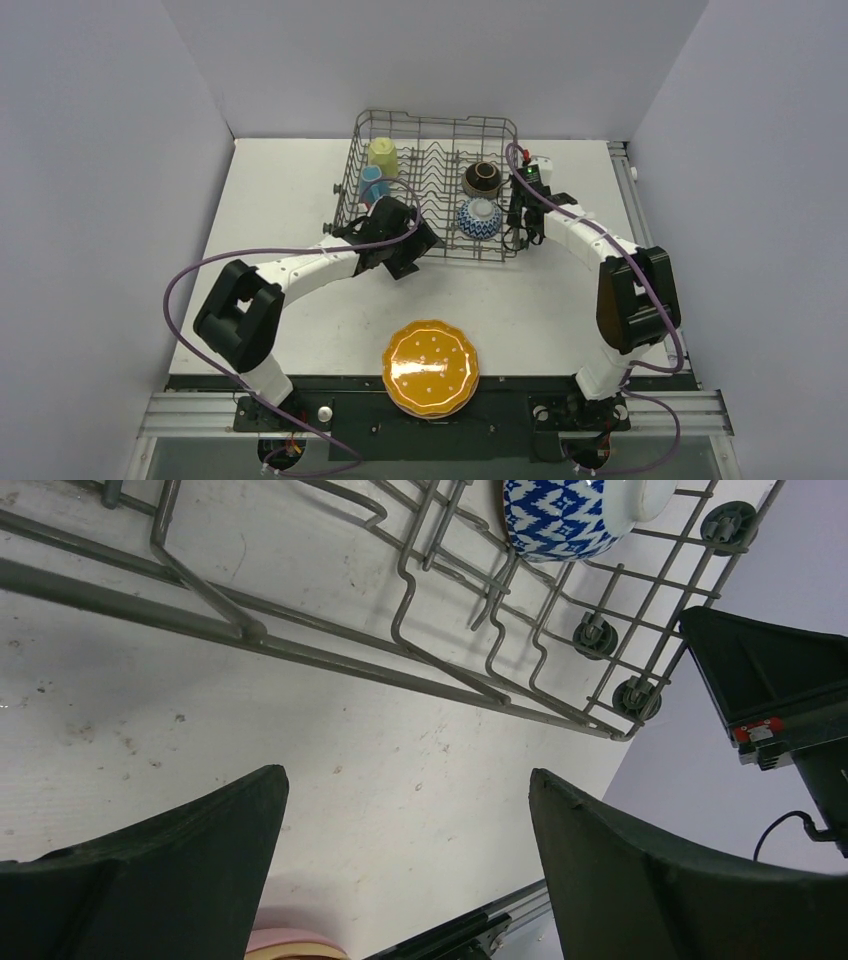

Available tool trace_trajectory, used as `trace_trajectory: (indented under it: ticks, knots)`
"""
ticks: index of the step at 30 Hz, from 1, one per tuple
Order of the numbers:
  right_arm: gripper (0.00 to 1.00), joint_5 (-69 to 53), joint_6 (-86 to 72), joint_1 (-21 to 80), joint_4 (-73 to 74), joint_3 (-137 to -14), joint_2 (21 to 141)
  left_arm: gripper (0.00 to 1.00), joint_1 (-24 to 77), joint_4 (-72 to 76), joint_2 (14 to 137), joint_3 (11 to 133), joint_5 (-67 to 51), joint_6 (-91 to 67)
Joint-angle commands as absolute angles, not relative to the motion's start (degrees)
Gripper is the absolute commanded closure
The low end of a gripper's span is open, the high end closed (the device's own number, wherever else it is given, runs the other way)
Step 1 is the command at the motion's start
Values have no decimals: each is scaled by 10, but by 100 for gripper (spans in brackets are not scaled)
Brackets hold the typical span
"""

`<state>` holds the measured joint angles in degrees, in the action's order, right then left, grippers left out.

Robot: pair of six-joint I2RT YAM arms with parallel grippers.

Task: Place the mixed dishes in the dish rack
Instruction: Adjust the dish rack at the center of the board.

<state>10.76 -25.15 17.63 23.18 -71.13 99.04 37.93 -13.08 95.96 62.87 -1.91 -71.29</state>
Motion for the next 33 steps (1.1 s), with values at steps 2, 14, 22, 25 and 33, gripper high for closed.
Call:
trace_trajectory:
  ticks: [2,14,22,25,33]
  knots:
    - [100,103,-276,208,237,-665,950,12,369,-117,916,613,-18,-702]
    - [100,100,-332,290,218,-594,861,12,353,-131,866,567,-18,-692]
    - [100,117,-367,370,216,-593,854,11,344,-154,838,543,-29,-676]
    - [100,128,-376,403,217,-604,860,11,340,-173,828,533,-31,-667]
    - [100,138,-399,477,217,-647,901,11,326,-205,799,502,-48,-633]
